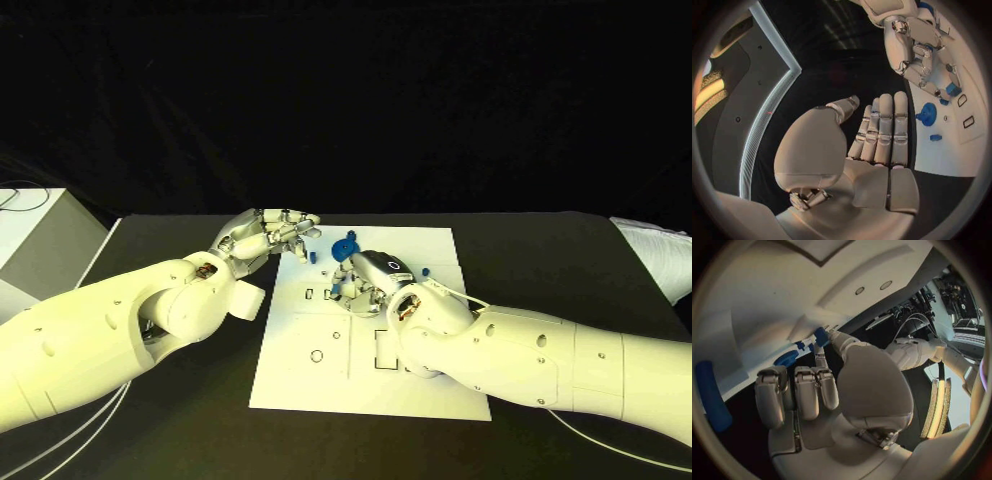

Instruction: Assemble the parts on the task board

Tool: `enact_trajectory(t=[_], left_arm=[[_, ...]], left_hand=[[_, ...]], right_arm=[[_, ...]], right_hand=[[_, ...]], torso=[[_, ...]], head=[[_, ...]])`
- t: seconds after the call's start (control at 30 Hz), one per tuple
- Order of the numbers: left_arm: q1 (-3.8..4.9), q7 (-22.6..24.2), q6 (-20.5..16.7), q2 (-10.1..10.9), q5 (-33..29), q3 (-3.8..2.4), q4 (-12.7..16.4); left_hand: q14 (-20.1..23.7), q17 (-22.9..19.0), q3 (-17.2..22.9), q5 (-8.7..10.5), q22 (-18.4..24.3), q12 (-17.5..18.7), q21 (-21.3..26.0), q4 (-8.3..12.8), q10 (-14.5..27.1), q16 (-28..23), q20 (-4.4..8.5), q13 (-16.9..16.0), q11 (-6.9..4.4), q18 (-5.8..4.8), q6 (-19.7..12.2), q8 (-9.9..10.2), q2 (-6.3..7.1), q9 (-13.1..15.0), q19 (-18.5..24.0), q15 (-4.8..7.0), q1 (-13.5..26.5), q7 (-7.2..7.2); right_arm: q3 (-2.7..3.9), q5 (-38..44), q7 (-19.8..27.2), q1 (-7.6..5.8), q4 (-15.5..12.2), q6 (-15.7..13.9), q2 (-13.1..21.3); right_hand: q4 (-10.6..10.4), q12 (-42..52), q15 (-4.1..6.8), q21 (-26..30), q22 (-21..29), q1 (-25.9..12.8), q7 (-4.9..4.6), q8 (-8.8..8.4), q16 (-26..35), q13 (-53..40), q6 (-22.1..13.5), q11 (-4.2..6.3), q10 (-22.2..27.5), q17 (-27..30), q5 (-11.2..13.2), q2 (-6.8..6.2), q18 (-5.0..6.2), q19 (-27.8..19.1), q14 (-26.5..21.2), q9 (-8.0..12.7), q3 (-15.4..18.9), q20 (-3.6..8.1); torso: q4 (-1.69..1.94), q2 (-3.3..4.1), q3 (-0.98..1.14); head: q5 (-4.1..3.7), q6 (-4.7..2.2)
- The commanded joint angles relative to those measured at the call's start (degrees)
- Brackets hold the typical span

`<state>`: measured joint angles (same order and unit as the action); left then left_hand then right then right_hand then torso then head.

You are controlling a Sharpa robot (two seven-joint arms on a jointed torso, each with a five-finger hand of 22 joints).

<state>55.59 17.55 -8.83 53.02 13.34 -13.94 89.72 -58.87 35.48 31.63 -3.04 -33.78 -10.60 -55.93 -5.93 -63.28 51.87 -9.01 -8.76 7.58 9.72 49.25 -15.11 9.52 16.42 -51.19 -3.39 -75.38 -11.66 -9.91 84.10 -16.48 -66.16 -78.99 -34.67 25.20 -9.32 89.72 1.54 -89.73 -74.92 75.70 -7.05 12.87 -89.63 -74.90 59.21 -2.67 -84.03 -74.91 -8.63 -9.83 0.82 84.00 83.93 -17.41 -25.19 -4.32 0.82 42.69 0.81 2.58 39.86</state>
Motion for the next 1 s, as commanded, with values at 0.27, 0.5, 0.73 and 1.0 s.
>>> enact_trajectory(t=[0.27, 0.5, 0.73, 1.0], left_arm=[[-0.01, 0.27, 0.77, -0.21, -0.13, -0.03, -0.01], [-0.02, 0.27, 0.78, -0.23, -0.13, -0.03, -0.05], [-0.03, 0.28, 0.82, -0.24, -0.13, -0.03, -0.08], [-0.05, 0.28, 0.98, -0.24, -0.13, -0.03, -0.17]], left_hand=[[-0.27, 0.1, -0.12, 0.2, 0.06, 0.07, -0.31, -0.05, 0.37, 0.18, -0.16, -0.01, 0.02, 0.81, -0.17, 0.23, -0.38, 0.05, -0.3, -0.21, 0.27, -0.03], [-0.27, 0.1, -0.12, 0.2, 0.06, 0.07, -0.31, -0.05, 0.37, 0.18, -0.16, -0.01, 0.02, 0.81, -0.17, 0.23, -0.38, 0.05, -0.3, -0.21, 0.27, -0.03], [-0.27, 0.1, -0.12, 0.2, 0.06, 0.07, -0.31, -0.05, 0.37, 0.18, -0.16, -0.01, 0.02, 0.81, -0.17, 0.23, -0.38, 0.05, -0.3, -0.21, 0.27, -0.03], [-0.27, 0.1, -0.12, 0.2, 0.06, 0.07, -0.31, -0.05, 0.37, 0.18, -0.16, -0.01, 0.02, 0.81, -0.17, 0.23, -0.38, 0.05, -0.3, -0.21, 0.27, -0.03]], right_arm=[[-0.24, 1.07, -0.17, 0.25, 0.41, 1.18, -0.43], [-0.31, 1.1, -0.15, 0.34, 0.47, 1.45, -0.46], [-0.34, 1.21, -0.15, 0.4, 0.44, 2.01, -0.5], [-0.36, 1.49, -0.29, 0.45, 0.31, 2.2, -0.44]], right_hand=[[0.31, 0.28, 0.22, -0.27, -15.08, 0.0, 0.12, 0.21, -0.22, -15.1, -0.06, 0.29, -5.97, -14.7, -0.15, -0.18, -0.82, 6.0, 5.97, -0.09, 0.15, 0.1], [0.32, 0.28, 0.2, -0.27, -15.08, -0.07, 0.08, 0.21, -0.21, -15.1, -0.18, 0.26, -5.97, -14.64, -0.12, -0.36, -0.82, 6.0, 5.96, -0.08, 0.24, 0.09], [0.48, 0.28, 0.07, -0.27, -15.08, -0.15, -0.08, 0.13, -0.21, -15.1, -0.64, 0.13, -5.97, -14.65, 0.06, -1.16, -0.82, 6.0, 5.96, 0.0, 0.59, 0.01], [0.65, 0.25, -0.08, -0.27, -15.08, -0.14, -0.27, 0.05, -0.21, -15.08, -1.1, -0.03, -5.95, -14.65, 0.27, -2.02, -0.82, 6.0, 5.96, 0.09, 1.03, -0.11]], torso=[[-0.04, -0.03, 0.03], [-0.06, -0.03, 0.02], [-0.05, -0.03, 0.02], [-0.04, -0.03, 0.01]], head=[[0.09, 0.13], [0.17, 0.28], [0.14, 0.31], [-0.04, 0.36]])
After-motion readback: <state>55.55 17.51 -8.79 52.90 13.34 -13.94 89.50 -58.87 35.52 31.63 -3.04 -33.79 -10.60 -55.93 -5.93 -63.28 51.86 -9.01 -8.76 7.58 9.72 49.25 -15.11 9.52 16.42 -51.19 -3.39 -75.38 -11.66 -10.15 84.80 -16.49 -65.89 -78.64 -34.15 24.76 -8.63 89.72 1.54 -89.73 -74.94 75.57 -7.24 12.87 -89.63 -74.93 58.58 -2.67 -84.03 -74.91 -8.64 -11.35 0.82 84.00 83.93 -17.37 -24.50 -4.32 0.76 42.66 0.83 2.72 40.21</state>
